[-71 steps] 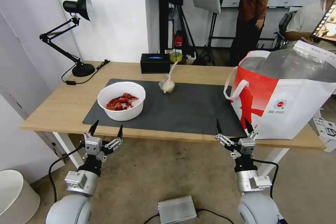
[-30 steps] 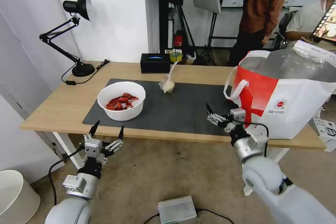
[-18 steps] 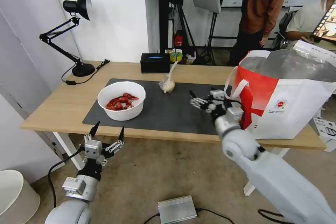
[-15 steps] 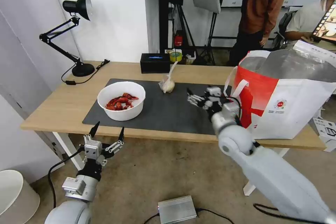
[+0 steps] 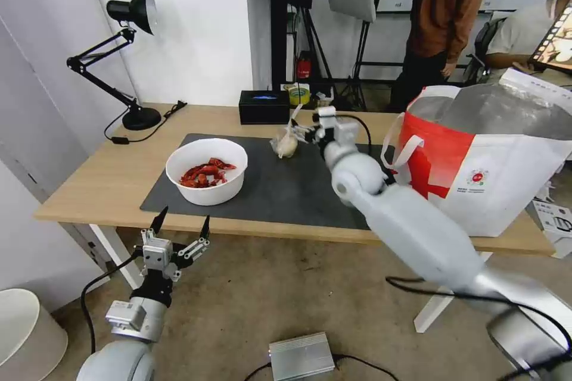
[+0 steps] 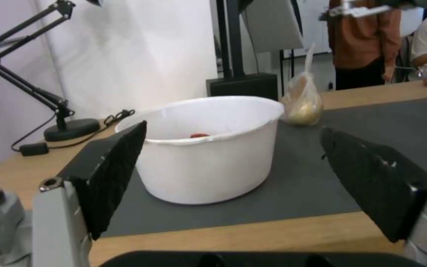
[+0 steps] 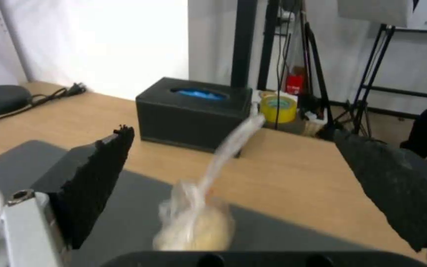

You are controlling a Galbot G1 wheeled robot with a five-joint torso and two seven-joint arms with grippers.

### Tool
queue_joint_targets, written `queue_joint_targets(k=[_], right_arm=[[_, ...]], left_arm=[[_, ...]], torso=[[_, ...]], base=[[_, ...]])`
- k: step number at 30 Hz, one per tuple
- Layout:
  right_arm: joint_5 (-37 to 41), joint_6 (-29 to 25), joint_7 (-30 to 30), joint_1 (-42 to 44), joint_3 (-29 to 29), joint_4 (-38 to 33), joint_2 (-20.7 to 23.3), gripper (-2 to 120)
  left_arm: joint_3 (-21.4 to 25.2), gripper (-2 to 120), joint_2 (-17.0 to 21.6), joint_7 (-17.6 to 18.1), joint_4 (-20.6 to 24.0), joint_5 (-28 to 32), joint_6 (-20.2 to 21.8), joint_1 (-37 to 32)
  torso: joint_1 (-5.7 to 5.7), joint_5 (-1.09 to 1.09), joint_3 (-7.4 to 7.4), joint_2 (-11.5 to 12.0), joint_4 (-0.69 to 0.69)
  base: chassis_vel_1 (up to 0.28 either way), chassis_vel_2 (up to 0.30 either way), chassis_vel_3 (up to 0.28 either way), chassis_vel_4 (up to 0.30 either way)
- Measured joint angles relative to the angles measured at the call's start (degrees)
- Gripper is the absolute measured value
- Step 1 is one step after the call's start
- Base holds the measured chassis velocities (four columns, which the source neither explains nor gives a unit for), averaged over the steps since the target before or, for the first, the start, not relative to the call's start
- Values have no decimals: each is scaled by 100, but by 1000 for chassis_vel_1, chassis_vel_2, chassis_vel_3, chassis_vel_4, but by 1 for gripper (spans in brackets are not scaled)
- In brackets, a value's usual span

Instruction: Pick up the trash from the table and place it into the takeout bag.

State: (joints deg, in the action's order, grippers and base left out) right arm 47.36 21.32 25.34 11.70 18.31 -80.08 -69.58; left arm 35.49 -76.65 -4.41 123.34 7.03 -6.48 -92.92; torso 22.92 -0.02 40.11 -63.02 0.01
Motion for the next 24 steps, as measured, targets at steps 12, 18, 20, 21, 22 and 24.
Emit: queue_joint_targets(k=[12, 18, 20, 21, 22, 24], right_arm=[[490, 1202, 141, -931, -28, 1464, -836, 100], [717, 1552, 293, -1114, -115, 1955, -1141, 100], [732, 1606, 313, -1136, -125, 2044, -1196, 100], [773, 1705, 329, -1158, -133, 2178, -1283, 100], [773, 1705, 329, -1158, -133, 2178, -1283, 100], [764, 1750, 320, -1167, -128, 2318, -1352, 100]], left_arm=[[-54, 91, 44, -4, -84, -7, 5, 59], [-70, 91, 46, -5, -98, -11, 7, 66], [-70, 91, 46, -5, -98, -12, 8, 66], [-70, 91, 49, -6, -105, -12, 9, 68], [-70, 91, 49, -6, -105, -12, 9, 68], [-69, 91, 60, -7, -112, -13, 9, 76]], torso=[[0, 1, 0, 0, -1], [0, 1, 0, 0, 0], [0, 1, 0, -1, 0], [0, 1, 0, -1, 0], [0, 1, 0, -1, 0], [-1, 2, 0, 0, 0]], base=[[0, 0, 0, 0], [0, 0, 0, 0], [0, 0, 0, 0], [0, 0, 0, 0], [0, 0, 0, 0], [0, 0, 0, 0]])
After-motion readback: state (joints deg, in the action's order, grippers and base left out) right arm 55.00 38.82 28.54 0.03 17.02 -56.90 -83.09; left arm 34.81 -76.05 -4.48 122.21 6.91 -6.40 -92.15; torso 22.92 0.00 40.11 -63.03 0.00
